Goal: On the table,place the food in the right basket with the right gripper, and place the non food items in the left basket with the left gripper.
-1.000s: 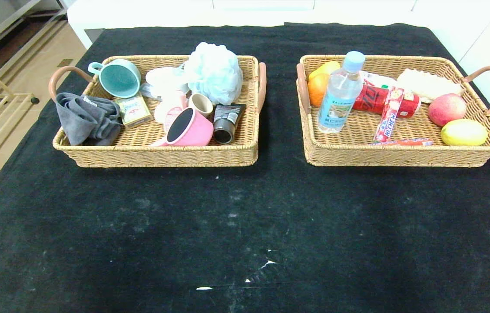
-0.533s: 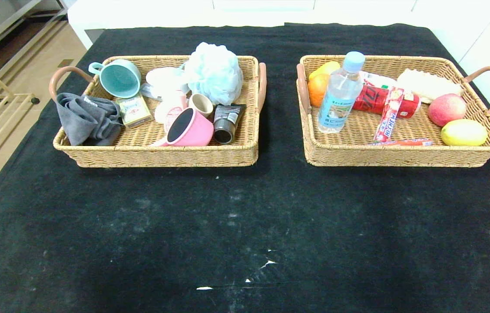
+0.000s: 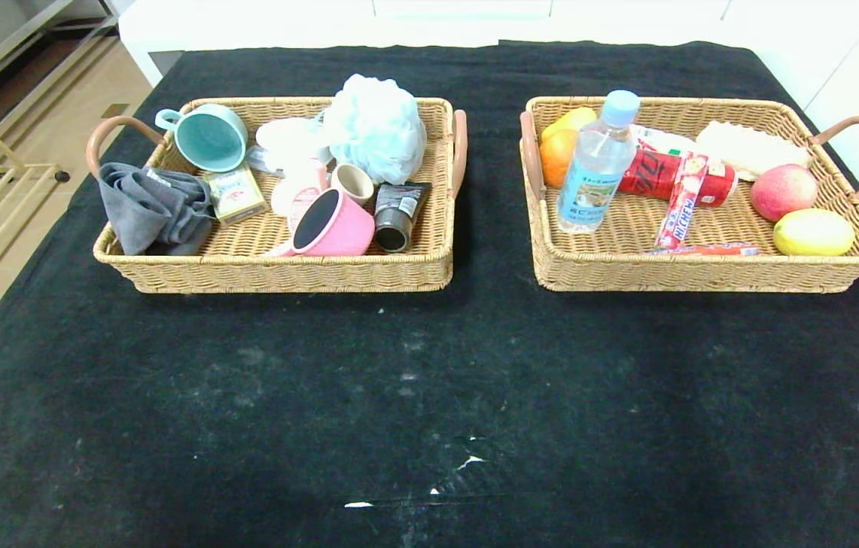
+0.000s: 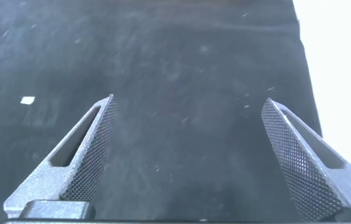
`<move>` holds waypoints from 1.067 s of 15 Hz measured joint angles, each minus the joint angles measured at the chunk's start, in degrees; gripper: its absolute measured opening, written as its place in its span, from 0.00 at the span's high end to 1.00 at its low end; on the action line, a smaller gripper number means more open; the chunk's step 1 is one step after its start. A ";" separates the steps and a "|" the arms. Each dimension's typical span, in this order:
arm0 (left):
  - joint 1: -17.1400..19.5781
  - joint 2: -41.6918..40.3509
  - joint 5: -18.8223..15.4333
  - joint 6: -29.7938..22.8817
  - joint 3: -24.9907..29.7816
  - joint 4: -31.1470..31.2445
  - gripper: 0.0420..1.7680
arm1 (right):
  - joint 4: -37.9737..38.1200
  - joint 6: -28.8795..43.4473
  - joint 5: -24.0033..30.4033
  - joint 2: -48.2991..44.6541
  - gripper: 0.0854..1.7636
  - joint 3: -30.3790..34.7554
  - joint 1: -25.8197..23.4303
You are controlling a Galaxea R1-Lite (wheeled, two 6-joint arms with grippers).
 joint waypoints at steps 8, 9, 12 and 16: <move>-0.02 -1.06 2.95 -1.57 18.35 -18.91 0.03 | -42.26 0.65 1.29 -3.54 0.04 28.59 0.11; -0.02 -1.06 3.11 -1.44 21.91 -22.47 0.03 | -46.81 0.56 1.49 -3.54 0.04 33.52 0.11; -0.02 -1.06 3.17 -1.49 30.45 -29.22 0.03 | -46.30 -2.22 1.60 -3.54 0.04 38.99 0.11; -0.02 -1.06 3.23 -1.68 35.83 -31.40 0.03 | -40.64 -3.90 0.49 -3.54 0.04 39.73 0.11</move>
